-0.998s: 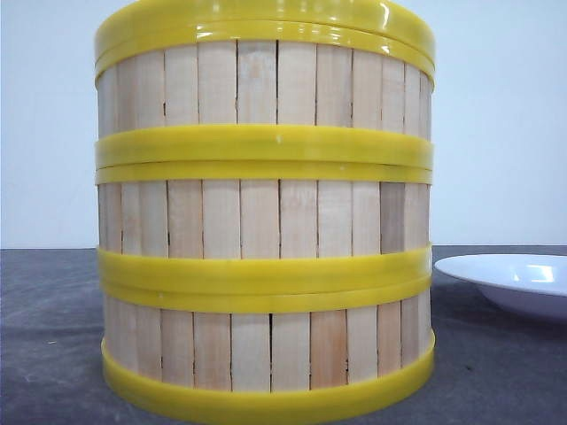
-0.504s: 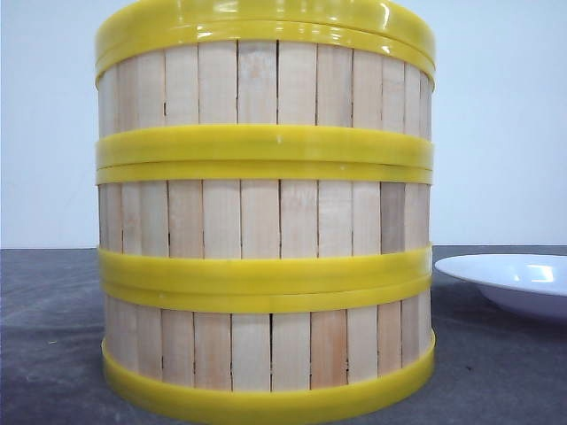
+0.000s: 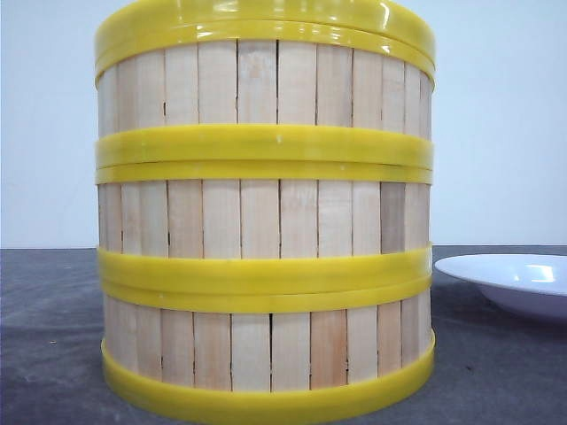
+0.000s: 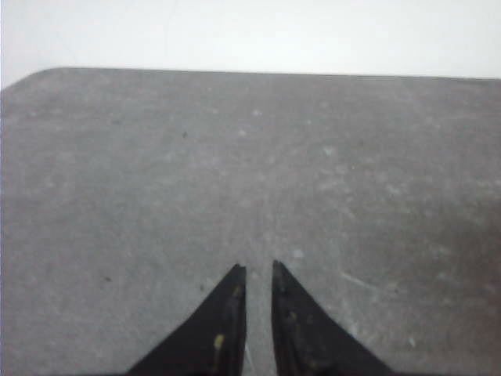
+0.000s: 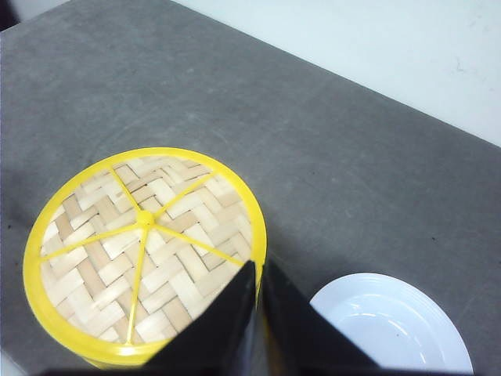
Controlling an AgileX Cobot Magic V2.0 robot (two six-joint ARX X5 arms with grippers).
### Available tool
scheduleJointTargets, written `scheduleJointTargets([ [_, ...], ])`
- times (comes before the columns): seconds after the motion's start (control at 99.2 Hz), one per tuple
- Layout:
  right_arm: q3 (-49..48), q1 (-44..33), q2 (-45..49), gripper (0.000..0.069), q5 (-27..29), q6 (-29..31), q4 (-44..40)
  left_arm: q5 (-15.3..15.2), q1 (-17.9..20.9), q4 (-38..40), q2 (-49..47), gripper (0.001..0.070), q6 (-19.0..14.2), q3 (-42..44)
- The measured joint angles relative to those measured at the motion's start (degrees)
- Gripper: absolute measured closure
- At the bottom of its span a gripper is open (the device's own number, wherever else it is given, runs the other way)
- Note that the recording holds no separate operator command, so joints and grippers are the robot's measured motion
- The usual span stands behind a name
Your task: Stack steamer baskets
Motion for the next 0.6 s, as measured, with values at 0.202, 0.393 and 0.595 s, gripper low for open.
scheduleJointTargets([
  [0.202,0.0,0.0,0.0,0.0682,0.0,0.0,0.0,0.0,0.0,4.5,-0.2,0.0678,0.9,-3.1],
  [0.393,0.0,0.0,0.0,0.0683,0.0,0.0,0.0,0.0,0.0,4.7,-0.2,0.0678,1.9,-3.2],
  [0.595,0.0,0.0,0.0,0.0683,0.0,0.0,0.0,0.0,0.0,4.7,-0.2,0.0678,2.8,-3.2],
])
